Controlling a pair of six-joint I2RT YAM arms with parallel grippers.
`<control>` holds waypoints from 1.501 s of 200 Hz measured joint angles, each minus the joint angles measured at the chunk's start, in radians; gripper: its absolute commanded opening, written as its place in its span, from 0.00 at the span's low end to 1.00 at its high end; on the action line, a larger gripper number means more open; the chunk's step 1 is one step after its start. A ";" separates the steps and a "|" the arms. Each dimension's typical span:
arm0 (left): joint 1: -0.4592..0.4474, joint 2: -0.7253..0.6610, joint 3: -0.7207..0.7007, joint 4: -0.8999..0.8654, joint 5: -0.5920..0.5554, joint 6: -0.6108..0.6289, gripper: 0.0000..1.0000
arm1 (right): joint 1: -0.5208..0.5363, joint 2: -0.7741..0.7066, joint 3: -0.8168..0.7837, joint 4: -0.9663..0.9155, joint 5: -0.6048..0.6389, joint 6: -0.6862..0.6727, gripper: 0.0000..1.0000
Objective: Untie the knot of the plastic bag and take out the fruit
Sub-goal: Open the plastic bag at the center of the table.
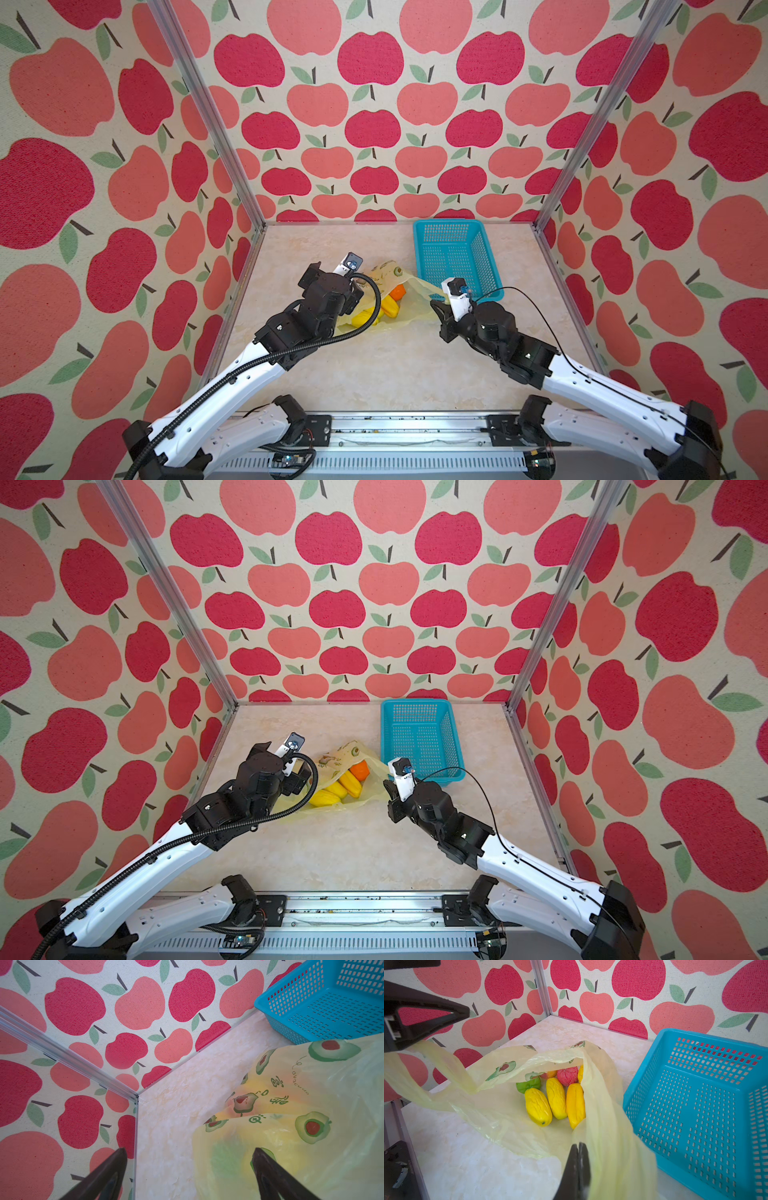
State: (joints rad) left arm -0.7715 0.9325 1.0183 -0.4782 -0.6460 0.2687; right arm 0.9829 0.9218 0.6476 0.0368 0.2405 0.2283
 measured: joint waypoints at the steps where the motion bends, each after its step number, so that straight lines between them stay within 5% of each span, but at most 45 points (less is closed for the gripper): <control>1: 0.000 -0.001 0.000 0.000 -0.001 0.000 0.99 | 0.000 0.000 0.000 0.000 0.000 0.000 0.00; 49: -0.018 0.023 0.126 0.020 0.013 0.095 0.99 | 0.021 0.001 0.000 0.000 -0.033 -0.001 0.00; 108: 0.113 0.359 0.344 0.032 0.172 0.310 0.99 | 0.033 0.020 0.000 0.000 -0.044 -0.005 0.00; 138: 0.126 0.398 0.310 -0.024 0.296 0.352 1.00 | 0.033 0.019 0.001 0.000 -0.042 -0.012 0.00; 197: 0.114 0.267 0.101 -0.072 0.607 0.362 0.99 | 0.033 -0.030 0.000 0.021 -0.017 -0.019 0.00; 256: 0.100 0.384 0.102 -0.094 0.636 0.376 0.99 | 0.033 -0.030 0.000 0.026 -0.018 -0.019 0.00; 300: 0.082 0.312 0.137 -0.132 0.681 0.373 0.99 | 0.033 -0.030 0.000 0.026 -0.013 -0.019 0.00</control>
State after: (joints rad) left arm -0.6895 1.2449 1.1553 -0.6102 0.0353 0.6422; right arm 1.0157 0.8921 0.6476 0.0628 0.2272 0.2096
